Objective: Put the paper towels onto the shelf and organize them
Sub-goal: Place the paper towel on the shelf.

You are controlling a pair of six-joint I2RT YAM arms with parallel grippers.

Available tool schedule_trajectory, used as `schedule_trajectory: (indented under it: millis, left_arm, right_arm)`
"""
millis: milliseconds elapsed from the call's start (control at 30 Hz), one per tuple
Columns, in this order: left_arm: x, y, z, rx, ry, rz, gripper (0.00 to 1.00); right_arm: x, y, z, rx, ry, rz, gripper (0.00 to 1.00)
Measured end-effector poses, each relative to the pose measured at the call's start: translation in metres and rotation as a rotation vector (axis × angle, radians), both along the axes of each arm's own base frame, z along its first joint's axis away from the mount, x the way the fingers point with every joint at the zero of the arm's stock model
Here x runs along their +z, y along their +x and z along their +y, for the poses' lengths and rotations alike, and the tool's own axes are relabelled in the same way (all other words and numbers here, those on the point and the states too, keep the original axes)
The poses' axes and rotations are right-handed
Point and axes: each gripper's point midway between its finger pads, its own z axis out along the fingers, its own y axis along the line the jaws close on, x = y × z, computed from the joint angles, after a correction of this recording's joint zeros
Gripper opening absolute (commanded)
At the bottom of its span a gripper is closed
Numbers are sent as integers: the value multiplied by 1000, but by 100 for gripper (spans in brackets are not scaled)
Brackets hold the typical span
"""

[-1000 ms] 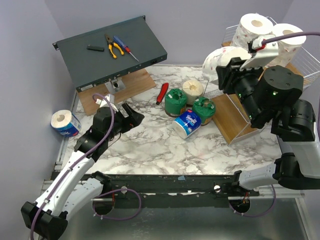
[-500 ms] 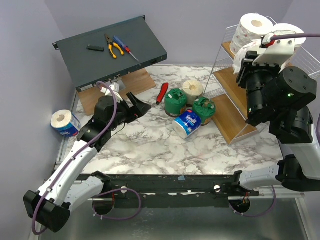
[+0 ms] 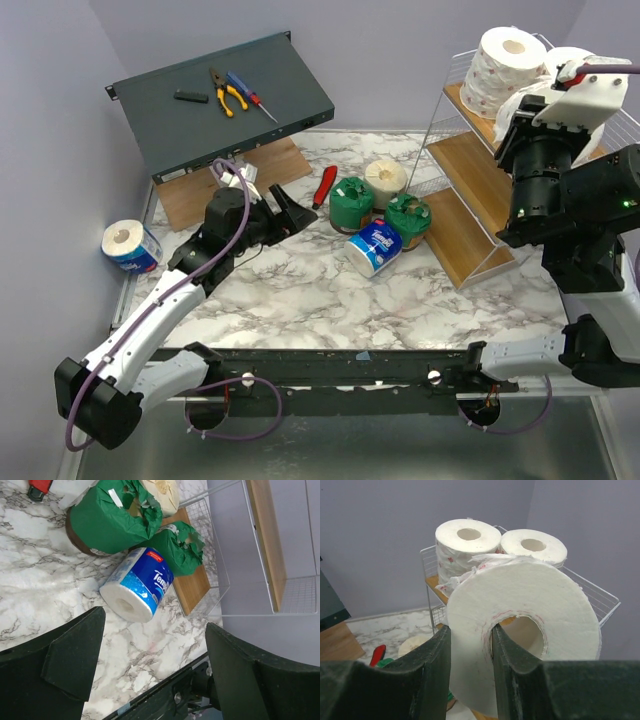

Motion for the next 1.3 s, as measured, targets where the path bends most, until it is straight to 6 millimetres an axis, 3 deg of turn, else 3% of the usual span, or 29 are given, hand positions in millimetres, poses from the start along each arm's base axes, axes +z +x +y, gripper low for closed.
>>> schedule_trajectory:
  millis: [433, 700, 933, 1100, 1300]
  left_arm:
    - [-2, -6, -12, -42, -2, 5, 83]
    - [-2, -6, -12, -43, 4, -1, 84]
    - [-3, -6, -12, -47, 12, -8, 84]
    - [-3, -6, -11, -49, 17, -8, 84]
    - [-7, -10, -8, -54, 37, 1, 84]
  right_arm:
    - [-6, 18, 41, -1, -109, 39, 35]
    - [-5, 39, 98, 118, -156, 13, 36]
    - [7, 50, 142, 254, -92, -32, 37]
    - [19, 46, 154, 356, 1, -57, 39]
    - [13, 42, 161, 451, 58, -28, 38]
